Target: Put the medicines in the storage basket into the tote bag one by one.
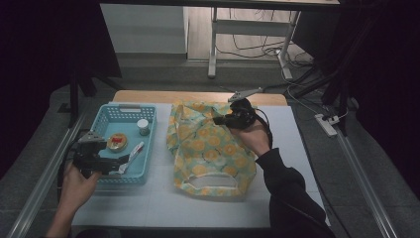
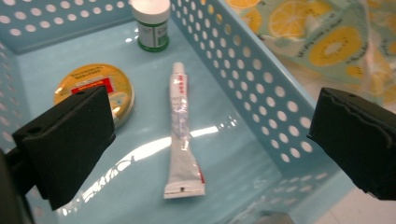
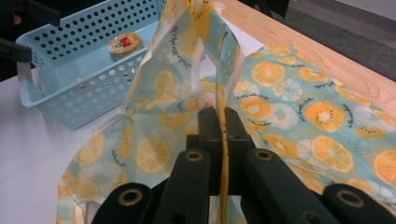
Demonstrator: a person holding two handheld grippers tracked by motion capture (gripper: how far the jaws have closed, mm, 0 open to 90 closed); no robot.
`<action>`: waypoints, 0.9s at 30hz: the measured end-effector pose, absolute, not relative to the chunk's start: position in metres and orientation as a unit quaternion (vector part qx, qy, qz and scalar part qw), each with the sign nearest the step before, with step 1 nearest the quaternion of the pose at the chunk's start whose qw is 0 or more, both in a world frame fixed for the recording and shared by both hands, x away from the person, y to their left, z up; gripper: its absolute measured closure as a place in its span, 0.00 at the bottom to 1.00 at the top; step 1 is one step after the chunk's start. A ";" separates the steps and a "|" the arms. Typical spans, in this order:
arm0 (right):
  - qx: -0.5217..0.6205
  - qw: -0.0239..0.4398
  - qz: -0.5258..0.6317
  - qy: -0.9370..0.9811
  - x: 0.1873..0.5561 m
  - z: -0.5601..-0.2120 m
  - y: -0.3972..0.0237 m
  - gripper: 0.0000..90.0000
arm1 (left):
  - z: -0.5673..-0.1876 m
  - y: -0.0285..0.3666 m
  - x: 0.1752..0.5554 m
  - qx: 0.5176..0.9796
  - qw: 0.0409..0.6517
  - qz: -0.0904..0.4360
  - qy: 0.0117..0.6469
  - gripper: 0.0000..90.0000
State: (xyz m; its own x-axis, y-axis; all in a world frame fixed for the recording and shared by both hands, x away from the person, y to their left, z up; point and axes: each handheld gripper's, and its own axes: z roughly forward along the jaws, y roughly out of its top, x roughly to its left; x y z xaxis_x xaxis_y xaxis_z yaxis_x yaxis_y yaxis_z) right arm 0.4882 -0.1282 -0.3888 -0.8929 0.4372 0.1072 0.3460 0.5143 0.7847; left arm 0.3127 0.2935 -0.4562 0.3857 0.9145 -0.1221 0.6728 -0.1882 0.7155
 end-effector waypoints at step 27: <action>0.222 0.051 0.434 0.871 0.488 -0.393 -0.125 1.00 | -0.474 0.315 0.371 0.753 0.316 0.150 0.557 0.00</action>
